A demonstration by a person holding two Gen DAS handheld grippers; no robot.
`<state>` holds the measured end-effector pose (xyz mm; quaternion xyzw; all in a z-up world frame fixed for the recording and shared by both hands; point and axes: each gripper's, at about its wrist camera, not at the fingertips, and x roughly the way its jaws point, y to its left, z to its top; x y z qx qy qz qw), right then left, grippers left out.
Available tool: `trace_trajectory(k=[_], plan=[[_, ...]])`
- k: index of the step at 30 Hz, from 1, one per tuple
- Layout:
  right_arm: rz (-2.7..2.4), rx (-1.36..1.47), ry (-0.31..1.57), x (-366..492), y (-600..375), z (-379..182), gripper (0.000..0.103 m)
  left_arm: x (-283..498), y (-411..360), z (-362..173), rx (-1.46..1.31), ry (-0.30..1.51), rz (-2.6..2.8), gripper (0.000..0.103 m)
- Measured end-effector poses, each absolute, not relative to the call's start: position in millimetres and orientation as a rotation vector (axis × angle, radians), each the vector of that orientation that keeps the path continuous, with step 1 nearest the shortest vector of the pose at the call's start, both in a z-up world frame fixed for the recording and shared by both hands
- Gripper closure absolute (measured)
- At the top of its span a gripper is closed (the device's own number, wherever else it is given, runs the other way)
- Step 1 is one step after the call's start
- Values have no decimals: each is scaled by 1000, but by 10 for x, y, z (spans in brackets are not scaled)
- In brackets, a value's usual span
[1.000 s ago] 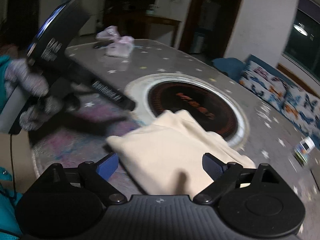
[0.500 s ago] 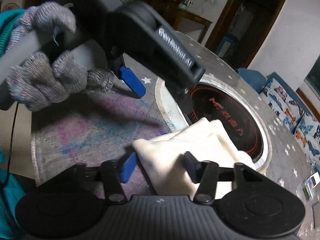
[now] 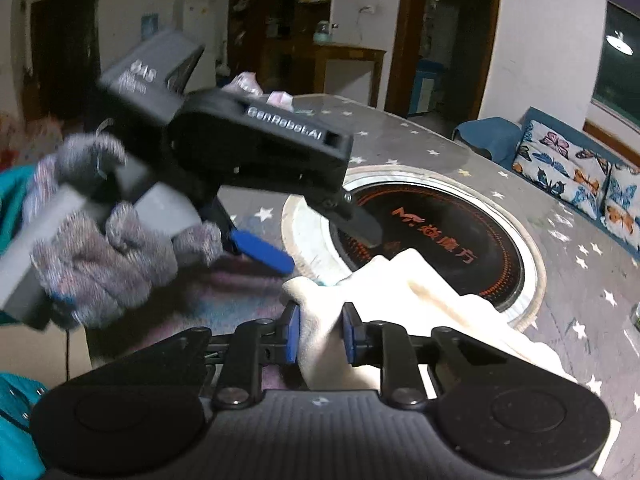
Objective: Fold clothes
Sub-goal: 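Grasp the sweatshirt edge with the left gripper while the right gripper grasps another edge, then lift the sweatshirt with both grippers and carry it away from the hob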
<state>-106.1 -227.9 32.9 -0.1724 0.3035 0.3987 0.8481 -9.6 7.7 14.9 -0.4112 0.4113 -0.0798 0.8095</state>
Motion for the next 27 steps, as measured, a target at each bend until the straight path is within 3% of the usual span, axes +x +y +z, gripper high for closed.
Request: trace_trajectory(k=[12, 15, 19, 22, 26, 27], plan=[[860, -294, 627, -1130, -2424, 420, 84, 4, -27, -73, -1118, 921, -269, 24], [865, -285, 629, -1096, -2437, 399, 84, -3, -13, -124, -1156, 928, -285, 36], [870, -279, 638, -1089, -2431, 376, 84, -14, -46, -213, -1182, 960, -294, 65], [871, -278, 642, -1100, -2438, 361, 80, -30, -54, -239, -1168, 968, -285, 81], [859, -250, 641, -1112, -2542, 390, 74, -57, -38, -226, -1141, 961, -274, 84], [853, -241, 639, -1114, -2583, 402, 69, -60, -43, -219, -1130, 961, -272, 84]])
